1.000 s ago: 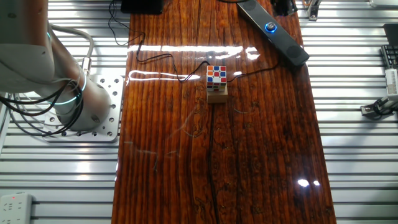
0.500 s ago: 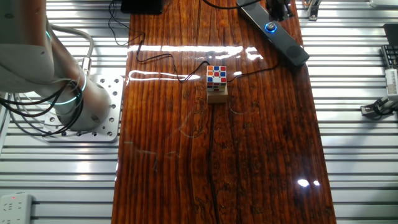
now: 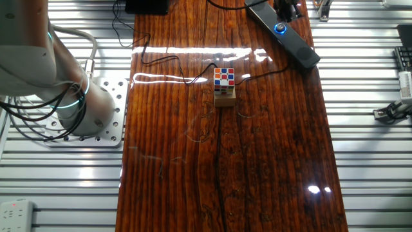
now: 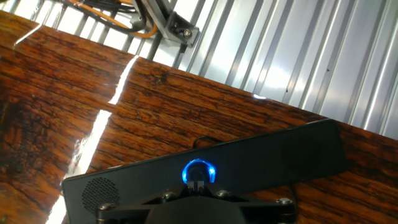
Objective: Turn the knob to increase the volume of the speaker
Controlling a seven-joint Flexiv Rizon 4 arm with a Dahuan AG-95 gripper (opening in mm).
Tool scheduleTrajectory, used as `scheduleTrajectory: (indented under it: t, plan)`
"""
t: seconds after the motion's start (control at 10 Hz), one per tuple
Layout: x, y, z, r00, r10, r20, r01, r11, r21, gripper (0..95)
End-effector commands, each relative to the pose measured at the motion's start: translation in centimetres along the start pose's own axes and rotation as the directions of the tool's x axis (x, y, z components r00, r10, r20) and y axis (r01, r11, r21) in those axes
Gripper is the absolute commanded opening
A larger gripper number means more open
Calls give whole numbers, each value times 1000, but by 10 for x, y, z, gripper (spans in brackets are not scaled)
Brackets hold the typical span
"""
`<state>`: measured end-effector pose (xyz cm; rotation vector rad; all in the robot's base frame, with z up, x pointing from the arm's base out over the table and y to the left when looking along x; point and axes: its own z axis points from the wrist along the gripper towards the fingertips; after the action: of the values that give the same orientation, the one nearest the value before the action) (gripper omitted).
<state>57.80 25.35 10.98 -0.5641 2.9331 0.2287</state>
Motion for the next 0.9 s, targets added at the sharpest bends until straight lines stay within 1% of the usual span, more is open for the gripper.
scheduleTrajectory:
  t: [0.1,0.5,0.9]
  plan:
    - [-2,0,3,1000,1,4,-1,1000,3,0]
    - [-6,-1,9,1000,7,-13,-7,1000,17,0]
    - [-6,-2,11,1000,13,-17,-12,1000,26,0]
